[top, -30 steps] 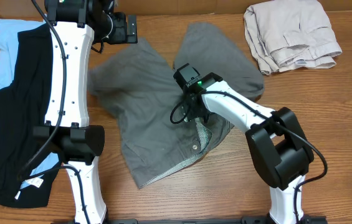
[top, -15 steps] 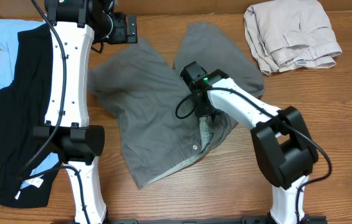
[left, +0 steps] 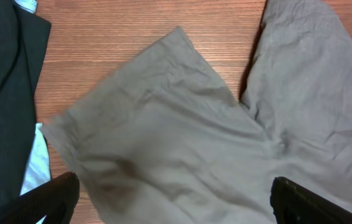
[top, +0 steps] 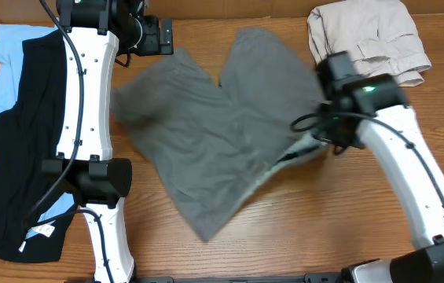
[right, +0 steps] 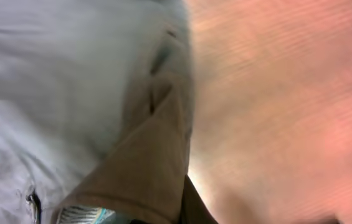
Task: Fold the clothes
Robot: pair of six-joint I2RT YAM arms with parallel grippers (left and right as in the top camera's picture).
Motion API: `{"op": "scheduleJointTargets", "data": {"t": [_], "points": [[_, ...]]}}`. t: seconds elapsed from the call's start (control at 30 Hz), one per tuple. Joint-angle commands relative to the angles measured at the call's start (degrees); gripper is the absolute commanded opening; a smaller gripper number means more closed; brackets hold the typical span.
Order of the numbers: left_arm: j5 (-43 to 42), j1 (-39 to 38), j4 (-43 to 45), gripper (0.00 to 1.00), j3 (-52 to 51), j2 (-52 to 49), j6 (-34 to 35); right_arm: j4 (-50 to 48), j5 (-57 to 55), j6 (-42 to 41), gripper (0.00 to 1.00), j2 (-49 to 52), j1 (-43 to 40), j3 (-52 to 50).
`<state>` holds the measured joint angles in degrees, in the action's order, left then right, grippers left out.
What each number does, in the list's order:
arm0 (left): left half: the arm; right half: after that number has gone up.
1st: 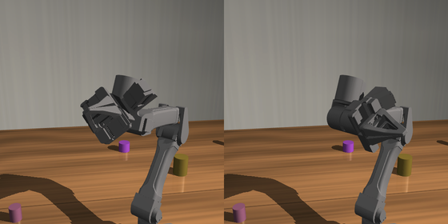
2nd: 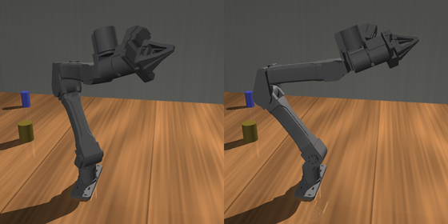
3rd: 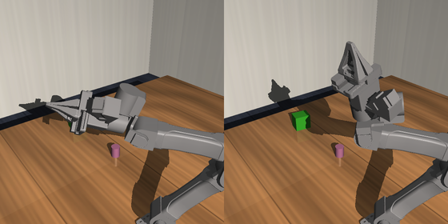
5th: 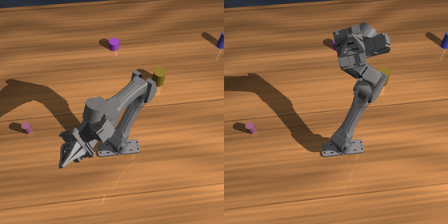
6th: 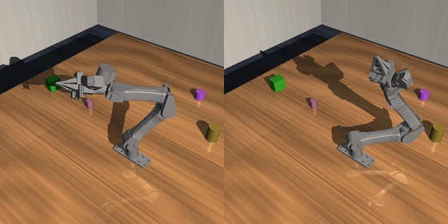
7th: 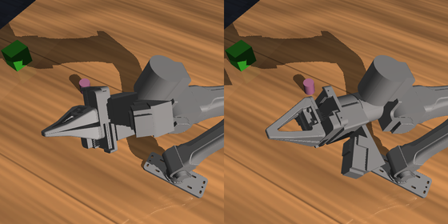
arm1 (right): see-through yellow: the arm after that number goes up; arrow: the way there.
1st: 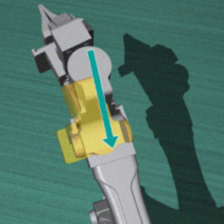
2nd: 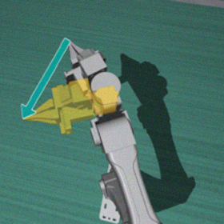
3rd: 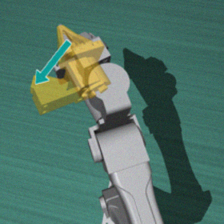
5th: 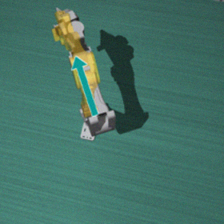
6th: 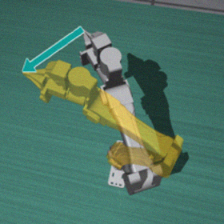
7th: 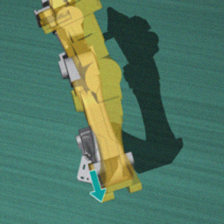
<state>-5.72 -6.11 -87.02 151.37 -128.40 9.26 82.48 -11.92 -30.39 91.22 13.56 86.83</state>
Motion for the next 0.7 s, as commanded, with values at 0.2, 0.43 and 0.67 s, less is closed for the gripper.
{"op": "scheduleJointTargets", "data": {"t": [0.2, 0.43, 0.67], "points": [[0.35, 0.11, 0.26, 1.00, -0.26, -0.61, -0.50, 4.20, 2.67, -1.42, 0.04, 0.13, -8.52, -6.14], [0.07, 0.09, 0.26, 1.00, -0.24, -0.61, -1.55, 0.92, 4.09, -1.40, 0.59, 0.13, -14.45, -12.94], [-0.63, 0.02, 0.83, 1.00, -0.24, -0.66, -2.45, -4.76, 13.42, 9.33, 0.72, 0.11, -22.45, -11.32]]}}
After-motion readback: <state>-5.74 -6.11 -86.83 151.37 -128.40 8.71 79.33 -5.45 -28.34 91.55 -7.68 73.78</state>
